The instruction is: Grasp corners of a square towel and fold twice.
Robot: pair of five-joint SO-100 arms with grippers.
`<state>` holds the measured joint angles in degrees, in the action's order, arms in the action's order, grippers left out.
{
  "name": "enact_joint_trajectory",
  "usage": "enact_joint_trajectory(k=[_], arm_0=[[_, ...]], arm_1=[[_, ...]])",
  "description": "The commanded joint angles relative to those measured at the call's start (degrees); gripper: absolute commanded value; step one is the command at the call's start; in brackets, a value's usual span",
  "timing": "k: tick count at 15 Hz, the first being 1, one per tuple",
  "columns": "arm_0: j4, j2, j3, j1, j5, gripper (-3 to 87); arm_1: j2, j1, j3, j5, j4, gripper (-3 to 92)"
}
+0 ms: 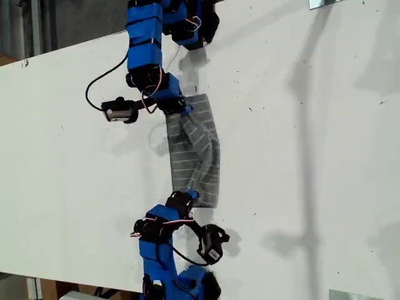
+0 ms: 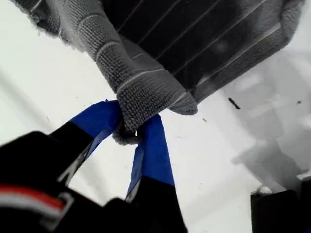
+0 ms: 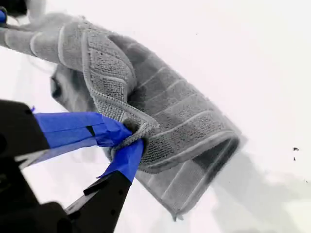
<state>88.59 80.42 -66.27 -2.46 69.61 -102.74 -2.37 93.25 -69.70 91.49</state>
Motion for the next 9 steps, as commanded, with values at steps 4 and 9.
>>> enact_joint_trajectory(k=[4,9], arm_0=[[-12.0,3.7,-19.2,-17.0,-4.7,-0.1],[-6.9,10.8,-19.2,-12.0,-1.6,-0.1]], arm_1=[[-2.9,-18.1,10.6,9.7,-9.1,-0.1],[-3.3,-11.9,11.5,8.4,-7.2,-0.1]])
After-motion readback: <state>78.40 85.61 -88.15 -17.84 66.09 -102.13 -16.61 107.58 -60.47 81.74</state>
